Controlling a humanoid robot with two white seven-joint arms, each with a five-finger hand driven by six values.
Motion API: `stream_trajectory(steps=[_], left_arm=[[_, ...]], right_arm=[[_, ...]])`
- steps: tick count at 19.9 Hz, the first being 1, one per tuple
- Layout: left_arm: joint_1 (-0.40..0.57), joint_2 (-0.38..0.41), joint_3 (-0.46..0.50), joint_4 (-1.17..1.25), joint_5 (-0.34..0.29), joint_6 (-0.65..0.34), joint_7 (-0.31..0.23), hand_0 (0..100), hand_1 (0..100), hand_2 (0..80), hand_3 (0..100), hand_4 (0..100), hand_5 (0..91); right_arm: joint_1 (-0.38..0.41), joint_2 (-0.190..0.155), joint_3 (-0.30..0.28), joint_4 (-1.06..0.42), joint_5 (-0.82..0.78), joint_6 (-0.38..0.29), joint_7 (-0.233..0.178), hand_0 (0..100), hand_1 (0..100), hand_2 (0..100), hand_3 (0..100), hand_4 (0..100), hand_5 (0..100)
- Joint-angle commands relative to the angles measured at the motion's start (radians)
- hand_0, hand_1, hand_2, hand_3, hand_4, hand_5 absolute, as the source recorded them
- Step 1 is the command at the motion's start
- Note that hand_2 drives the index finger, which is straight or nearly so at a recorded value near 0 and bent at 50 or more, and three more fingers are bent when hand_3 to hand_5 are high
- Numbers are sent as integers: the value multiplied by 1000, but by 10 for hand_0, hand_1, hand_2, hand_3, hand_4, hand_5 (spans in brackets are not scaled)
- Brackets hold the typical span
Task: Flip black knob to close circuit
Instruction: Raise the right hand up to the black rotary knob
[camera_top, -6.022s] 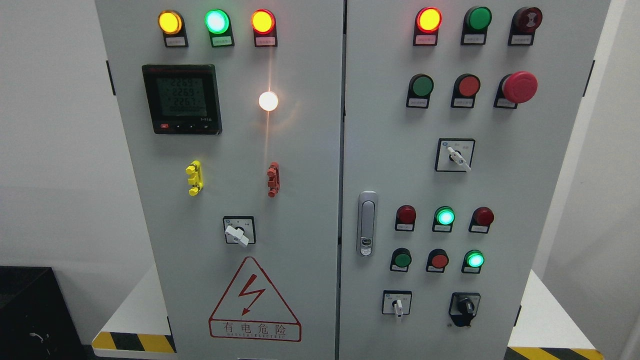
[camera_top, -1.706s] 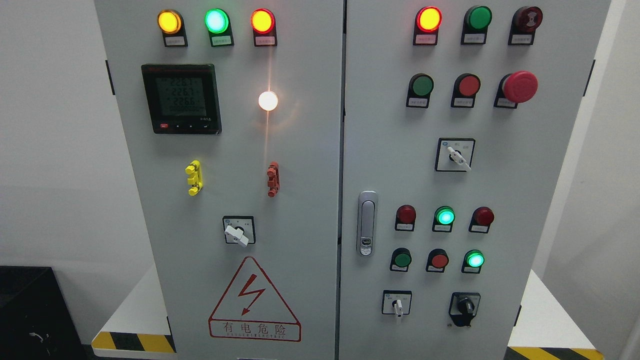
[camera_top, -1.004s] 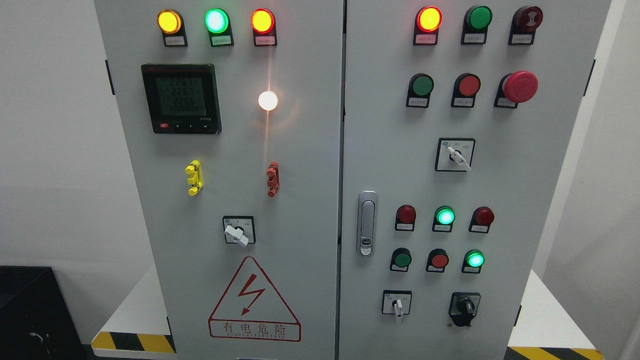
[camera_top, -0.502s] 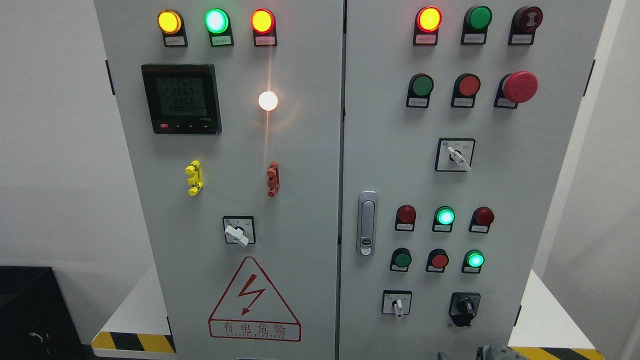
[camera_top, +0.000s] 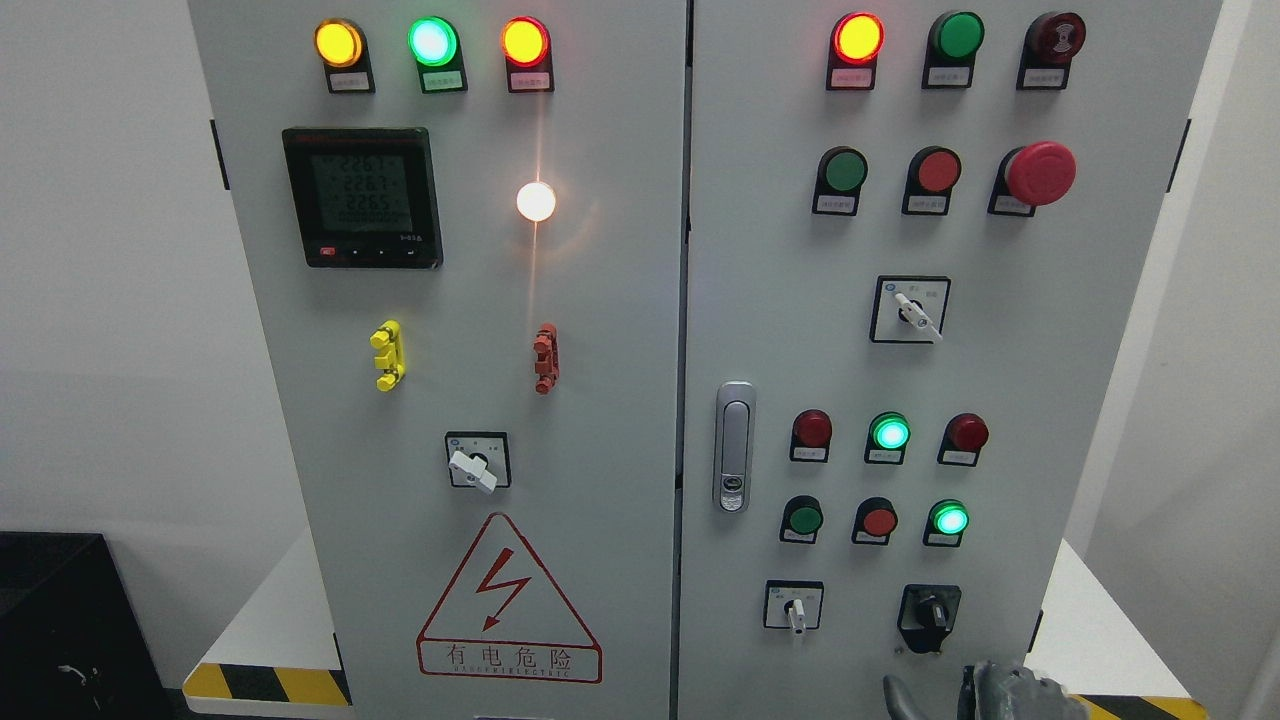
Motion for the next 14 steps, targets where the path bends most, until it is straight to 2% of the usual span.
stream_trajectory(steps=[1,14], left_arm=[[23,0,0,-31,1,1,-1,120,556,0,0,0,0],[23,0,0,-31,1,1,-1,120,556,0,0,0,0]], right_arm=[[-35,-2,-13,14,10,2,12,0,0,874,1000,916,957],[-74,-5,-35,32,10,2,21,0,3,873,1000,915,957]])
